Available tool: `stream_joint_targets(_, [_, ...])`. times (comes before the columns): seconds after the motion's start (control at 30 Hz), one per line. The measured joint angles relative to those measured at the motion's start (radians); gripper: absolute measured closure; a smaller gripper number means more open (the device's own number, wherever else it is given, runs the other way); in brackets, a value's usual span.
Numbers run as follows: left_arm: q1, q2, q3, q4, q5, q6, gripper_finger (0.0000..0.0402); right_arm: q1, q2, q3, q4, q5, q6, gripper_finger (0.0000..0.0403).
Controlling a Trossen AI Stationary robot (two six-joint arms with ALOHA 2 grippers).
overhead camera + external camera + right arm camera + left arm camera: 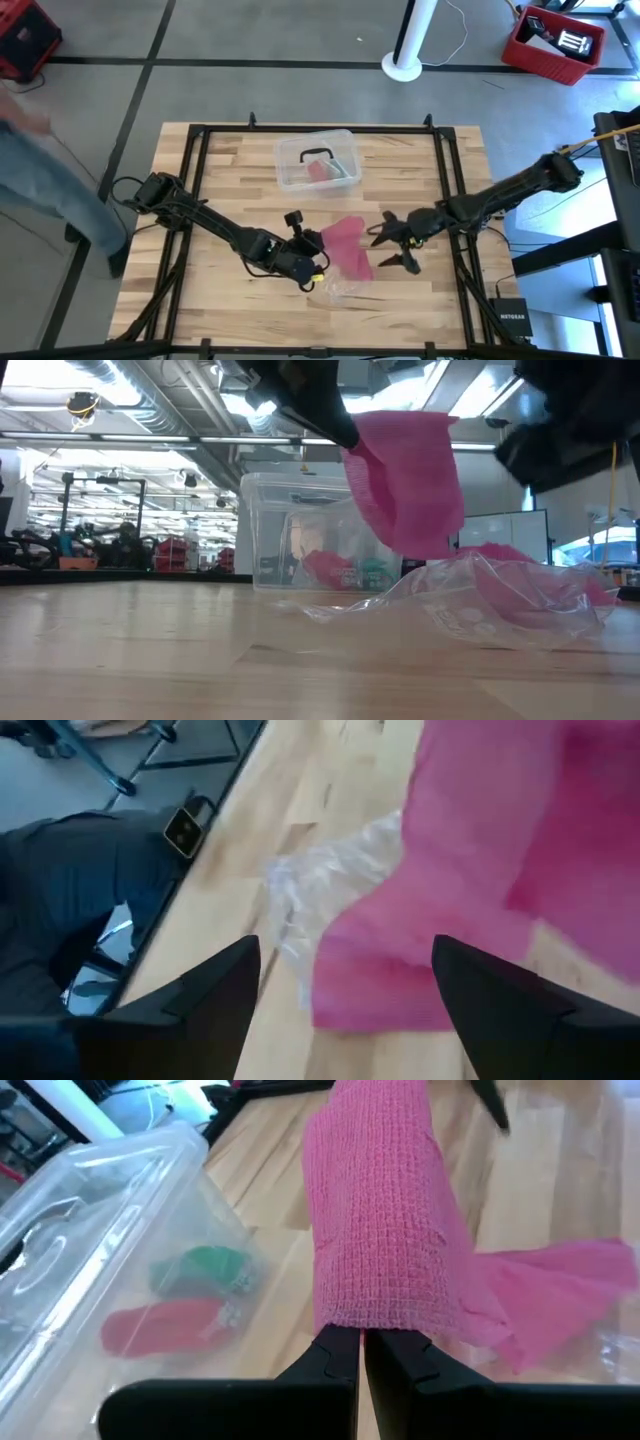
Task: Roll bandage
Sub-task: Roll the pink bandage
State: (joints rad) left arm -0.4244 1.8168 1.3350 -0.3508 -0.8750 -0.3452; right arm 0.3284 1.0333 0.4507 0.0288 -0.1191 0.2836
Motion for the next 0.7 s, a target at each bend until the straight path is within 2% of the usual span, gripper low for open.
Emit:
stream_joint_targets(0.23, [-0.006, 0.0, 0.001, 0.028, -0.001, 0.026, 0.0401, -0.001, 0.12, -0.045, 0.156, 0.24, -0.07, 0.0104])
stream_joint_targets(0.37, [-0.006, 0.0, 0.001, 0.029, 0.0, 0.008, 0.0401, -0.001, 0.179, -0.046, 0.297, 0.266, -0.147, 0.0115])
stream_joint_targets(0.5, [-0.006, -0.001, 0.001, 0.028, 0.0, 0.006, 0.0401, -0.001, 0.223, -0.045, 0.407, 0.222, -0.195, 0.0159])
stream_joint_targets(0.7, [0.002, -0.001, 0.001, 0.024, 0.0, -0.021, 0.0401, -0.001, 0.251, -0.045, 0.46, 0.205, -0.173, 0.0255])
